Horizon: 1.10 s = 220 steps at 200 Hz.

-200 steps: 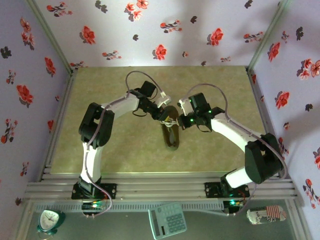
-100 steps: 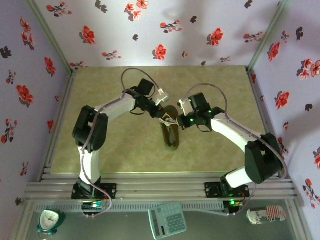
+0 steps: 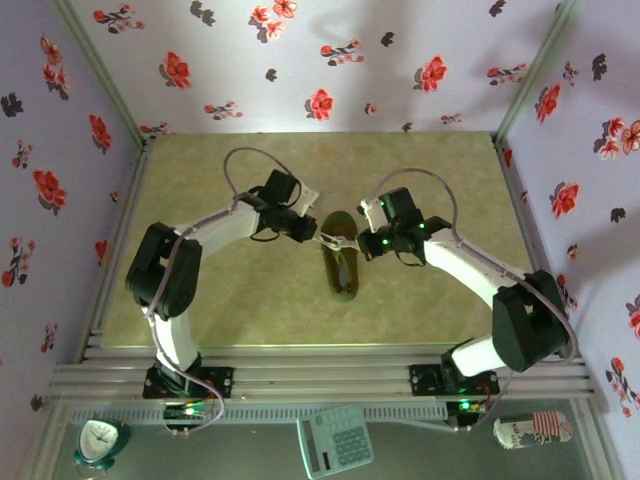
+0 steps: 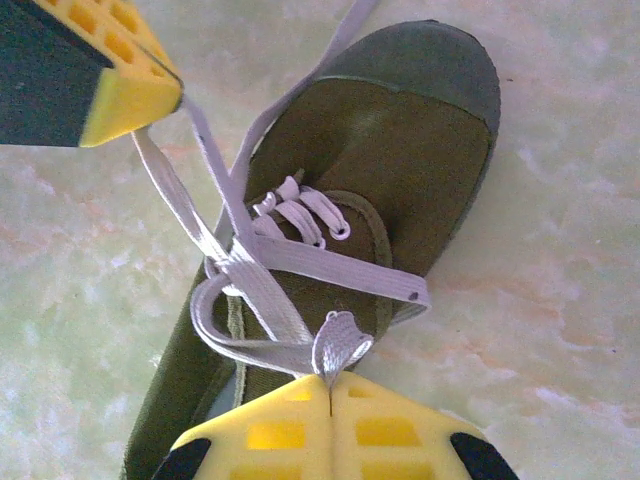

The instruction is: Tie the shoes

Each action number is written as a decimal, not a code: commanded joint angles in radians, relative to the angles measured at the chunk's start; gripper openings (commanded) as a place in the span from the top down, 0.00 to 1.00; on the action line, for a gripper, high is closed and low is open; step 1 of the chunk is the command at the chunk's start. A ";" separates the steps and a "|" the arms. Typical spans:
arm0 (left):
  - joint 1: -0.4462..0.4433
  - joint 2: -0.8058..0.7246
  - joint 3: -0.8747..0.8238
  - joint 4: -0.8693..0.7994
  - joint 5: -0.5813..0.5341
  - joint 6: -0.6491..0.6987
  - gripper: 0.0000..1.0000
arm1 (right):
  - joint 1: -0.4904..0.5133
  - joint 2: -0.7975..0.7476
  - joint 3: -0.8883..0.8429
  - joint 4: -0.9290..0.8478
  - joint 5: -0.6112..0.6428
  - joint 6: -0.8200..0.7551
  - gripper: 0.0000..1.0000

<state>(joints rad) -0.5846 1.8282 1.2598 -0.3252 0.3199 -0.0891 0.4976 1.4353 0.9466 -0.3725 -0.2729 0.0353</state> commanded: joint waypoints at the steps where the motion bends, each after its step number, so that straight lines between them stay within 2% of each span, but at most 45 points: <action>1: -0.003 -0.064 -0.066 0.108 -0.113 -0.205 1.00 | 0.007 -0.023 -0.015 0.017 0.028 0.018 1.00; 35: -0.027 -0.076 -0.138 0.178 -0.224 -0.351 1.00 | 0.007 -0.023 -0.017 0.023 0.030 0.025 1.00; 90: -0.114 -0.018 -0.165 0.289 -0.201 -0.384 1.00 | 0.007 -0.029 -0.019 0.029 0.003 0.026 1.00; 101: -0.122 -0.033 -0.193 0.322 -0.202 -0.399 0.92 | 0.009 -0.035 -0.020 0.029 -0.005 0.027 1.00; 119: -0.127 -0.071 -0.244 0.365 -0.210 -0.420 0.88 | 0.010 -0.049 -0.028 0.037 -0.018 0.031 1.00; 153: -0.151 -0.088 -0.270 0.335 -0.214 -0.423 0.84 | 0.012 -0.058 -0.029 0.038 -0.019 0.031 1.00; 191: -0.171 -0.077 -0.274 0.300 -0.270 -0.446 0.53 | 0.013 -0.056 -0.029 0.033 -0.015 0.031 1.00; 220: -0.171 -0.113 -0.269 0.254 -0.358 -0.436 0.46 | 0.015 -0.060 -0.028 0.028 -0.009 0.032 1.00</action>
<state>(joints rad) -0.7509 1.7714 0.9955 -0.0292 0.0616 -0.5247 0.5049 1.3964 0.9264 -0.3641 -0.2771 0.0528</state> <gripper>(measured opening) 0.524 0.063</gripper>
